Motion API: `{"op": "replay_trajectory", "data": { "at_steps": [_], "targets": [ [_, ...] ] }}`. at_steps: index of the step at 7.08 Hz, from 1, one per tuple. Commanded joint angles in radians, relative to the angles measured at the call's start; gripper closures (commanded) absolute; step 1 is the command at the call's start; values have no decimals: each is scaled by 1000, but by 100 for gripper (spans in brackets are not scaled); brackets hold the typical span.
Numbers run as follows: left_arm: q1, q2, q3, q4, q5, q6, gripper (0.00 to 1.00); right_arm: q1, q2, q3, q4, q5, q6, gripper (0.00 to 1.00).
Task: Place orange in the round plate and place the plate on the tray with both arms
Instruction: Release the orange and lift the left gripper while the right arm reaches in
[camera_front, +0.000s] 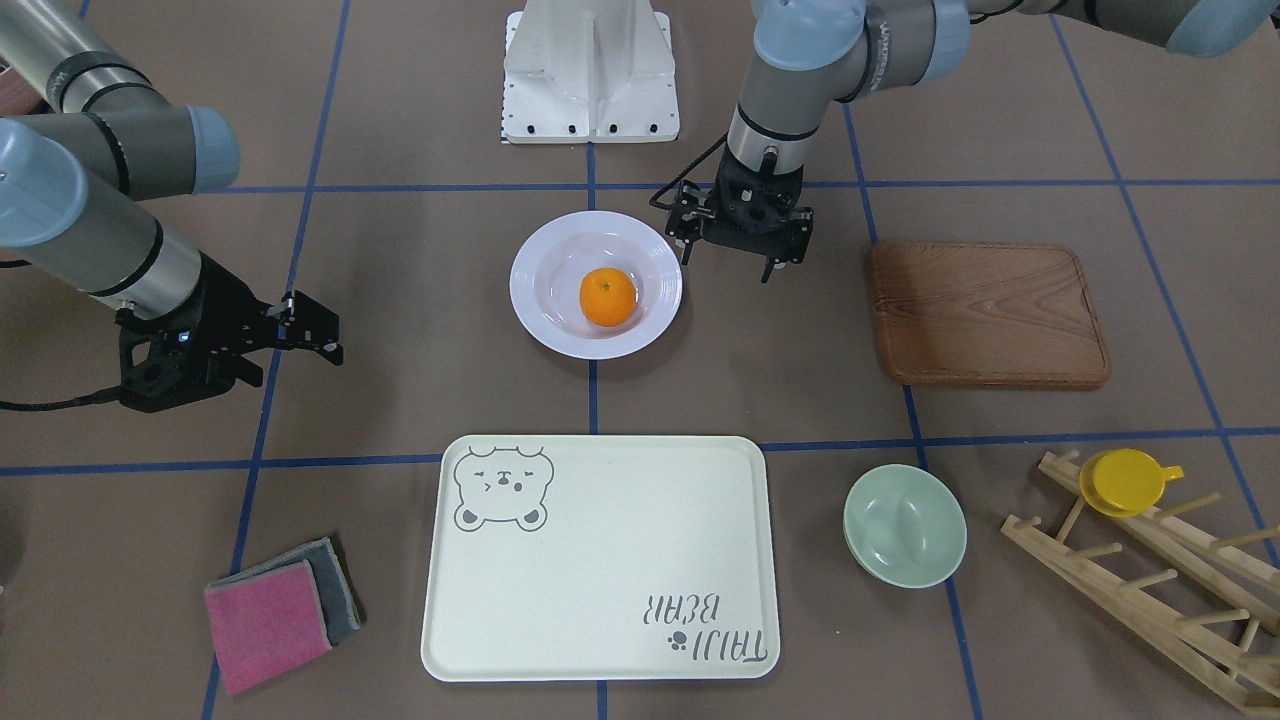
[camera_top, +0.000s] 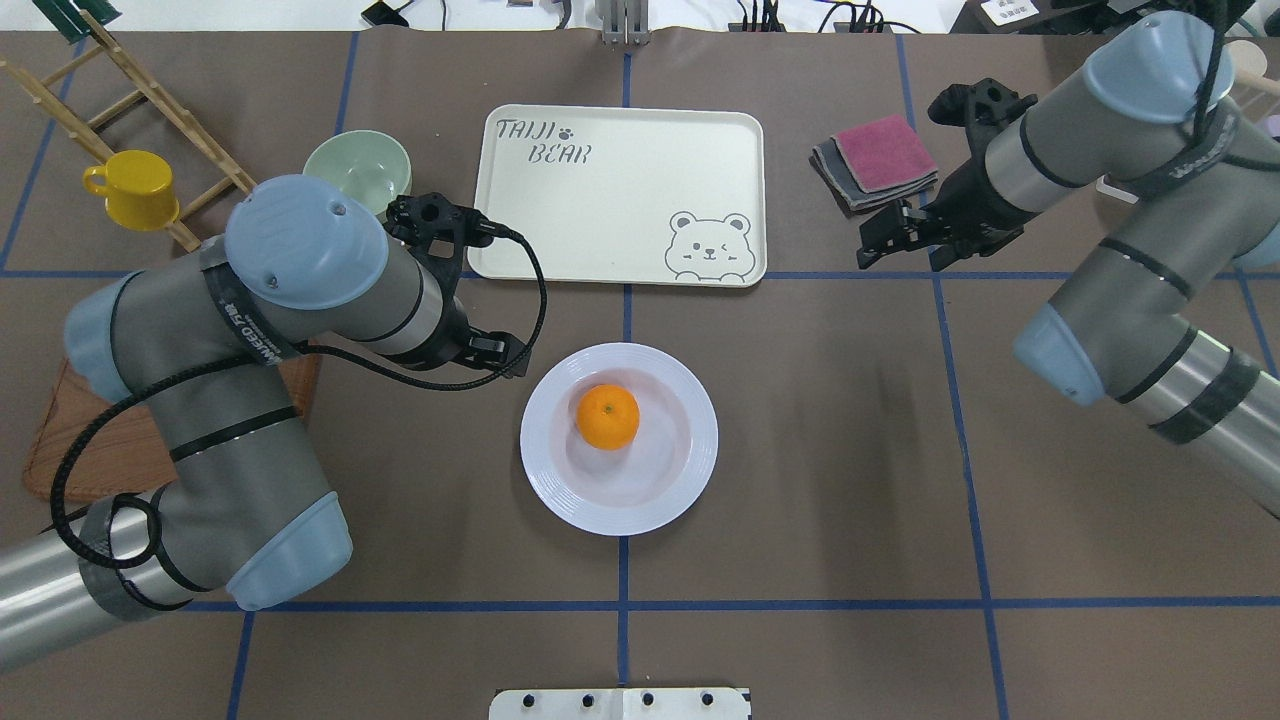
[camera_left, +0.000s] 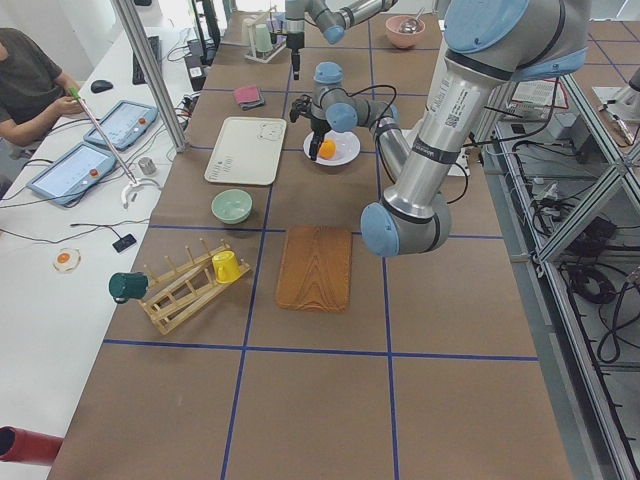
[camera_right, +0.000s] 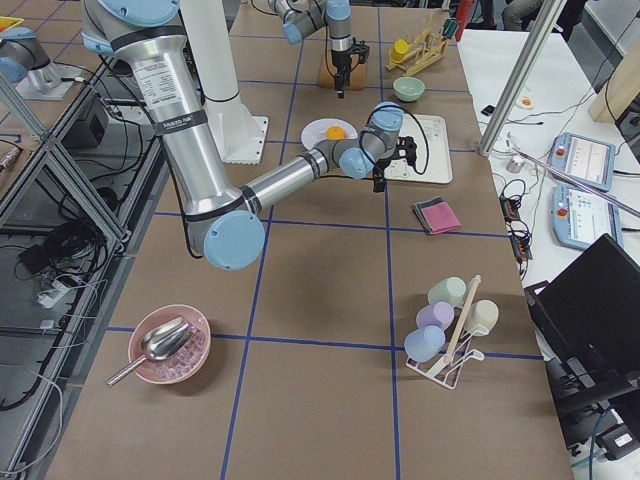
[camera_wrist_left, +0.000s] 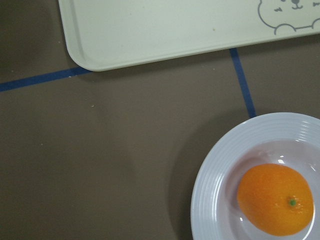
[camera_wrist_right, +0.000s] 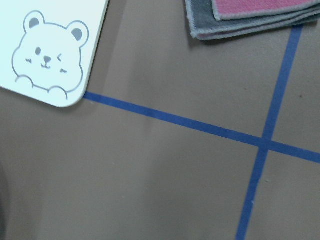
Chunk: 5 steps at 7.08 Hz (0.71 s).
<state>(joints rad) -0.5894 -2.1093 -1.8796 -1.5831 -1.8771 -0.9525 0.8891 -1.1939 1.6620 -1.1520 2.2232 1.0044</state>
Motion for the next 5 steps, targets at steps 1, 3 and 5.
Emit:
{"op": "replay_trajectory", "data": {
  "at_steps": [1, 3, 5],
  "targets": [
    [-42, 6, 5, 2, 1, 6, 0, -157, -4, 2, 254, -266, 404, 1],
    [-73, 34, 20, -8, 1, 78, 0, -267, -59, 15, 558, -435, 667, 1],
    [-82, 34, 34, -9, -1, 81, 0, -359, -139, -20, 916, -618, 961, 0]
  ]
}}
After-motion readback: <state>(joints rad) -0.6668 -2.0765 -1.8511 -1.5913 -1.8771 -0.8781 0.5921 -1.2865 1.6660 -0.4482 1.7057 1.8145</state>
